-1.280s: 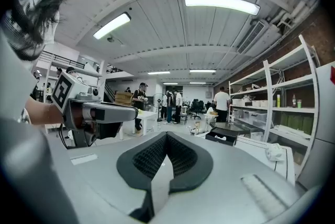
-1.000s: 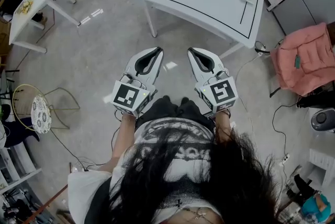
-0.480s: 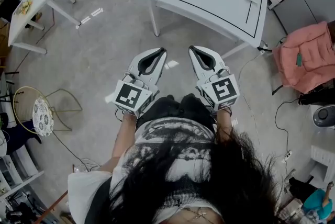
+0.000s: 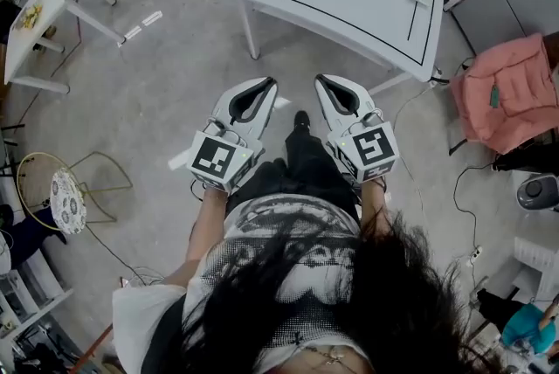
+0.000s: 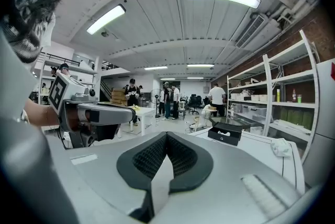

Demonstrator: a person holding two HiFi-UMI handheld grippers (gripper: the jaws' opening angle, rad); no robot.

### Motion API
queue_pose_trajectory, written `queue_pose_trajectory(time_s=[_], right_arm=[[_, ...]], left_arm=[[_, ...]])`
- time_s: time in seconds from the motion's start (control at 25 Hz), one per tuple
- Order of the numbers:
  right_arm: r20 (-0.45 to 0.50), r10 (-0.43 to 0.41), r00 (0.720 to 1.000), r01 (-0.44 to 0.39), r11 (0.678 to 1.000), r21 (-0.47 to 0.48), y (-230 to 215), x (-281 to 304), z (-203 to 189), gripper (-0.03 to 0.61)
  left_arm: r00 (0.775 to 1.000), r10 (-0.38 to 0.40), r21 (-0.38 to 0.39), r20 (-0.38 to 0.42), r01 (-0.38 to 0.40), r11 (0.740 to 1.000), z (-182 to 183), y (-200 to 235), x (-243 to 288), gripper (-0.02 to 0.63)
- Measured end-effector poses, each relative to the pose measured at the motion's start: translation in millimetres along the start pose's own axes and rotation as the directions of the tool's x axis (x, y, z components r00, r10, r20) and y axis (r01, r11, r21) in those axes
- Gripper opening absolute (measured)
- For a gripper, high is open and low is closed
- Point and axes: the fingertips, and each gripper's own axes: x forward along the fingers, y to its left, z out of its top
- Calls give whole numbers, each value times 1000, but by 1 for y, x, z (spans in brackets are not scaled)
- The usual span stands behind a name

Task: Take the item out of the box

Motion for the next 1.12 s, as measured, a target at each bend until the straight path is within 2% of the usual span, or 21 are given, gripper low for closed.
queue_pose_trajectory(time_s=[0.32,0.6,1.12], right_arm=[[15,39,999,-39,999,-8,-55,52,4,5],[24,78,997,-78,997,-11,-118,96,19,5],[29,137,990,-138,990,7,-210,143,14,5]], left_arm=[[999,45,10,-5,-45,999,0,41,56,0],[997,76,27,9,-76,997,22,76,127,0],[991,132,43,-15,-131,990,27,106,224,0]])
